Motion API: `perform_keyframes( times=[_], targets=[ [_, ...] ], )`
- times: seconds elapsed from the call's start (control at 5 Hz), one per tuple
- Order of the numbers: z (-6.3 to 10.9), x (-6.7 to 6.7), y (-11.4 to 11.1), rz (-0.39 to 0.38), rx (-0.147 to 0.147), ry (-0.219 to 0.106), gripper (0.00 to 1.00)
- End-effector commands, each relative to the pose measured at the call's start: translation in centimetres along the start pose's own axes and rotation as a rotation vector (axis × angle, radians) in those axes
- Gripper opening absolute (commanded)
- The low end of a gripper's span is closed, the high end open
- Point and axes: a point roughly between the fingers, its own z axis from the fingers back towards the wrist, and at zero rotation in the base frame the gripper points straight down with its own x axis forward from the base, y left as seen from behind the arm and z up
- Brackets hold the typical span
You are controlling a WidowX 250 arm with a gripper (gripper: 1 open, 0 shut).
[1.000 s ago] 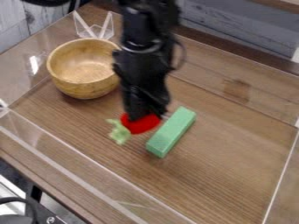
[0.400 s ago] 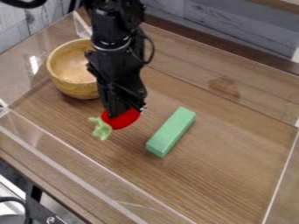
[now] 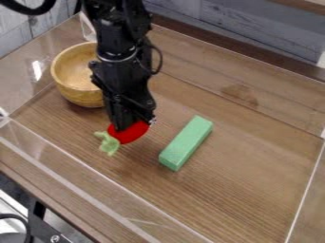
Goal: Move the red object to the left side of the table
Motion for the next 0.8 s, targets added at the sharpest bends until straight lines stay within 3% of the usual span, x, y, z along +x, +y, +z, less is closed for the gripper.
perform_keyframes(
  times=[0.0, 0.6],
  targets=[
    [-0.1, 0.2, 0.6, 0.014, 0.003, -0.018, 0.0],
    [-1.4, 0.1, 1.1, 0.024, -0.021, -0.002, 0.0]
  ],
)
